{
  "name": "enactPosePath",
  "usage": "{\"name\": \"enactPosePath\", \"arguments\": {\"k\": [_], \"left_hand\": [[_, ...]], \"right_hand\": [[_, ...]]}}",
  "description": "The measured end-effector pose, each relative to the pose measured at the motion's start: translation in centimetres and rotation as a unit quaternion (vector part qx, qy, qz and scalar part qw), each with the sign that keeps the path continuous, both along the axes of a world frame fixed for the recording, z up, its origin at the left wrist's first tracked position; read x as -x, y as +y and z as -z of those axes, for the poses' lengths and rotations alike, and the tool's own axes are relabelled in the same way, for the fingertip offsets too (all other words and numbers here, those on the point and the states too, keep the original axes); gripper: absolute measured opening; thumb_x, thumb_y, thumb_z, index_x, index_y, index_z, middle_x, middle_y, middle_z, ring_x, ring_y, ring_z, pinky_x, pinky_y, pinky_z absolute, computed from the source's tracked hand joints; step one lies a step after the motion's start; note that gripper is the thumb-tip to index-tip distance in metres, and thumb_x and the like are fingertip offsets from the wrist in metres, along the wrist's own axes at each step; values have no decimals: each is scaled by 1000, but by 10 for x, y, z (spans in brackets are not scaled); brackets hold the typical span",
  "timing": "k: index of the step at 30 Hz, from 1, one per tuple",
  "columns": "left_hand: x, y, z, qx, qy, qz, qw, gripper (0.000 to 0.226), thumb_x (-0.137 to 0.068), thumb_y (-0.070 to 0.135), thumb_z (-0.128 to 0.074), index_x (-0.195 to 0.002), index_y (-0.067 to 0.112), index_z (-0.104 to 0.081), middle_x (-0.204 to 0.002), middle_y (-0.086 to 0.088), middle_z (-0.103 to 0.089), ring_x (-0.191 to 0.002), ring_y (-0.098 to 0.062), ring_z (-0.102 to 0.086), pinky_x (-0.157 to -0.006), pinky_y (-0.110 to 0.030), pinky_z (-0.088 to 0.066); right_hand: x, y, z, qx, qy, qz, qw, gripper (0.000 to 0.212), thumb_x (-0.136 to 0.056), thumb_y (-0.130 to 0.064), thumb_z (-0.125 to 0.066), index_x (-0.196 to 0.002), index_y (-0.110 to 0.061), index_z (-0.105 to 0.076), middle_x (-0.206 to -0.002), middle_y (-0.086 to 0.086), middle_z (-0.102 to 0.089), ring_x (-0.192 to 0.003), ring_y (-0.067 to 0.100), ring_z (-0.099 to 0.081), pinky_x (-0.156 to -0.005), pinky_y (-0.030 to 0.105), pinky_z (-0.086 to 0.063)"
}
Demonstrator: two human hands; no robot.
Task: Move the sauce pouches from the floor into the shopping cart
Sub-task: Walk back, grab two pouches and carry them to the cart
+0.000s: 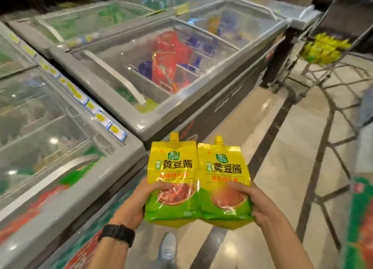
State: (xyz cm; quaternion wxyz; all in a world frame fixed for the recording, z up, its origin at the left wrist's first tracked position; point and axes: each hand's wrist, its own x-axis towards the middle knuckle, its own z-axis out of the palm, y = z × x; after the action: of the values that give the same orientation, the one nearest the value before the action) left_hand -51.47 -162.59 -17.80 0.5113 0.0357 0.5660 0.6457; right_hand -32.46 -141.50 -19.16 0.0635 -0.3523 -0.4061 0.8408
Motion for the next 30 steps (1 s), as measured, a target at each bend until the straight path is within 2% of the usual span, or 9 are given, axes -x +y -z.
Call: {"name": "enactPosePath", "arguments": {"k": [2,4,11,15,18,20,23,27,30], "left_hand": [[23,43,2,-6,-12,38,999,78,-41,17,-91,-116,10,-70,-118,-18,-73,-96,-33,-73,-95,-49,-55],[37,86,3,-13,-11,82,996,76,-47,16,-85,-120,9,-67,-118,-17,-73,-95,-31,-74,-87,-43,-60],[54,256,12,-5,-10,227,974,78,-46,15,-85,-121,5,-66,-114,-20,-74,-93,-31,-75,-80,-38,-61],[52,367,22,19,-11,260,965,81,-46,13,-87,-123,3,-65,-114,-22,-73,-96,-35,-74,-79,-42,-61],[50,449,22,31,-3,276,961,93,-44,15,-93,-130,3,-60,-120,-23,-71,-107,-40,-69,-93,-51,-56],[49,500,18,34,-11,285,958,91,-48,14,-90,-132,5,-58,-123,-23,-69,-113,-44,-66,-97,-55,-53],[45,570,13,35,-7,292,956,88,-49,14,-87,-132,8,-59,-121,-22,-70,-109,-42,-68,-95,-55,-54],[42,668,13,49,2,292,955,95,-42,12,-87,-133,8,-56,-117,-24,-71,-95,-40,-72,-93,-59,-54],[41,746,16,39,-4,318,947,92,-40,12,-90,-127,5,-61,-116,-26,-71,-93,-41,-72,-93,-62,-53]], "right_hand": [[6,26,-2,-7,-6,35,999,76,-27,-24,-99,-98,-13,-77,-110,20,-72,-95,37,-71,-79,46,-60],[5,51,-2,-10,-13,74,997,84,-26,-25,-99,-105,-11,-74,-111,21,-72,-97,37,-71,-83,48,-59],[-19,158,15,13,-21,207,978,96,-19,-22,-99,-108,-6,-69,-106,23,-72,-86,37,-73,-76,48,-60],[-31,246,26,15,-27,251,968,101,-22,-24,-99,-115,-5,-66,-111,24,-71,-93,39,-71,-83,50,-58],[-38,318,25,14,-27,265,964,102,-26,-24,-99,-120,-4,-64,-114,24,-70,-100,42,-68,-89,54,-54],[-42,365,19,14,-27,274,961,100,-27,-24,-99,-119,-4,-64,-113,24,-70,-102,43,-67,-91,54,-53],[-48,432,12,3,-22,288,957,97,-29,-22,-98,-118,-4,-65,-111,22,-71,-94,38,-71,-81,46,-60],[-54,518,10,10,-25,316,948,77,-50,-12,-87,-123,-5,-62,-110,20,-72,-93,37,-72,-75,42,-60],[-54,588,10,6,-25,325,945,94,-32,-18,-97,-120,-6,-63,-110,20,-72,-95,38,-71,-75,43,-60]]}}
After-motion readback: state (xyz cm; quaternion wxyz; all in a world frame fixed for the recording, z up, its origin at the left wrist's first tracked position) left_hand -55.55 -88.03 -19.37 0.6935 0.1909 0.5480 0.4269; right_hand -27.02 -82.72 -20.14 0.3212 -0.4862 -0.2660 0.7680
